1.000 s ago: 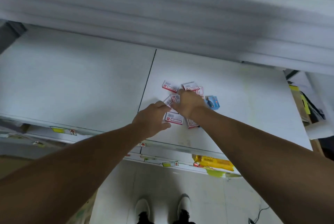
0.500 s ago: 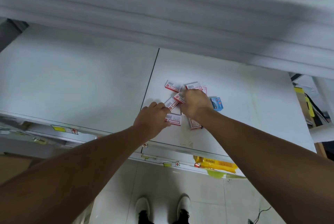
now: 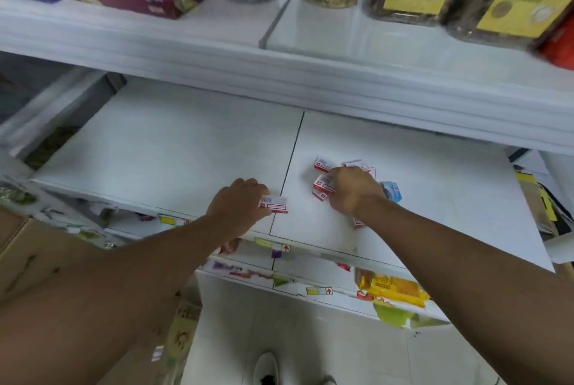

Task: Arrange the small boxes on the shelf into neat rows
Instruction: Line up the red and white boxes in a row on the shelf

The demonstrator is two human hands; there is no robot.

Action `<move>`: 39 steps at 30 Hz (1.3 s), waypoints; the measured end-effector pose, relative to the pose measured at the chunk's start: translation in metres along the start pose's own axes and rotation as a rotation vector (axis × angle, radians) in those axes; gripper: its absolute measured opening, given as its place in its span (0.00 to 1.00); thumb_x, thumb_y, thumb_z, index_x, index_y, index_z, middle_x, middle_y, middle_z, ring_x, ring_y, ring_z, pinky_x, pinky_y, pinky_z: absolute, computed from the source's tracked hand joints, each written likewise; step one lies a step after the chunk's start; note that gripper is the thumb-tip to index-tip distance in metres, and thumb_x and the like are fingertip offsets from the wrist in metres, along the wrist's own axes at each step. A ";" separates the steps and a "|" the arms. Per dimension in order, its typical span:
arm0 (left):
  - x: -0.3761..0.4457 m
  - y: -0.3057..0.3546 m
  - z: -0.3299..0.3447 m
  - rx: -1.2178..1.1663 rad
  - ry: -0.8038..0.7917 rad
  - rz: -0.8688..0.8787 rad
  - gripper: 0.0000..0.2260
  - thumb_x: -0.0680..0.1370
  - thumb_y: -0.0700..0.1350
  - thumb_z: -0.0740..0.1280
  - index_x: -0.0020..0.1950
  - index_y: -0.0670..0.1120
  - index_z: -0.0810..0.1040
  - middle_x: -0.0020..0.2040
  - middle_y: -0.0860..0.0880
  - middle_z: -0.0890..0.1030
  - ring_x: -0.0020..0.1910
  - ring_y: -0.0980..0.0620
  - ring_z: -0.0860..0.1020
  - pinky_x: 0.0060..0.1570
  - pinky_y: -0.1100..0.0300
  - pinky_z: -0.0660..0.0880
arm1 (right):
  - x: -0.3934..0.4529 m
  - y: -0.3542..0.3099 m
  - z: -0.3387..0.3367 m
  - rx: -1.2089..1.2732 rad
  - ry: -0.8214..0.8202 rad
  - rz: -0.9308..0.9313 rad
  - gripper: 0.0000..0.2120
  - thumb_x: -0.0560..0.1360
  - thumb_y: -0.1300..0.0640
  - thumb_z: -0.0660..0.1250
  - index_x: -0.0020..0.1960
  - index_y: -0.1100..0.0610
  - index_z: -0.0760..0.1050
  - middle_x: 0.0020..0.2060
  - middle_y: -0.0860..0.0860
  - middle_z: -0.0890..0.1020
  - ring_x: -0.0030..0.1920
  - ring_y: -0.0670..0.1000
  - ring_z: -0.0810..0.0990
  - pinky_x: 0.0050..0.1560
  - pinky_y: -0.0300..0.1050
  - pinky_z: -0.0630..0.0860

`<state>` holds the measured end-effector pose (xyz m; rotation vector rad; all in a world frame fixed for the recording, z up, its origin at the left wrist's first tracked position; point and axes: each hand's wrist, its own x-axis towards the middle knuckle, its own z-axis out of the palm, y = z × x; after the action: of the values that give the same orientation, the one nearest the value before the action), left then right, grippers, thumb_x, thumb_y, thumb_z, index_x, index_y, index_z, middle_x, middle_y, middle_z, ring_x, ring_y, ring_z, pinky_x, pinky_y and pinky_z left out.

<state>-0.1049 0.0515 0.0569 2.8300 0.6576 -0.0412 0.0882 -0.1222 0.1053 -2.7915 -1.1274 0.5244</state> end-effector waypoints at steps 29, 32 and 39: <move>-0.069 -0.049 -0.036 -0.026 0.041 -0.157 0.20 0.82 0.59 0.69 0.71 0.53 0.78 0.61 0.52 0.79 0.58 0.51 0.76 0.53 0.55 0.78 | -0.046 -0.070 0.019 -0.063 -0.045 -0.244 0.18 0.72 0.60 0.68 0.62 0.52 0.79 0.56 0.53 0.83 0.54 0.58 0.82 0.54 0.55 0.83; -0.055 -0.073 -0.035 -0.048 0.027 -0.122 0.20 0.82 0.59 0.69 0.71 0.53 0.77 0.63 0.52 0.79 0.60 0.50 0.75 0.53 0.53 0.75 | -0.035 -0.081 0.023 -0.052 -0.042 -0.190 0.18 0.72 0.60 0.68 0.62 0.52 0.80 0.56 0.53 0.84 0.55 0.59 0.82 0.55 0.54 0.83; -0.024 -0.104 -0.028 -0.073 -0.036 -0.094 0.21 0.81 0.58 0.70 0.71 0.52 0.77 0.61 0.51 0.79 0.58 0.49 0.76 0.58 0.48 0.80 | -0.018 -0.098 0.038 0.003 -0.046 -0.092 0.17 0.73 0.59 0.68 0.61 0.50 0.80 0.54 0.52 0.84 0.54 0.58 0.83 0.55 0.53 0.83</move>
<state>-0.1729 0.1379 0.0633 2.7210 0.7672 -0.0829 -0.0011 -0.0656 0.0944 -2.7228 -1.2564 0.5829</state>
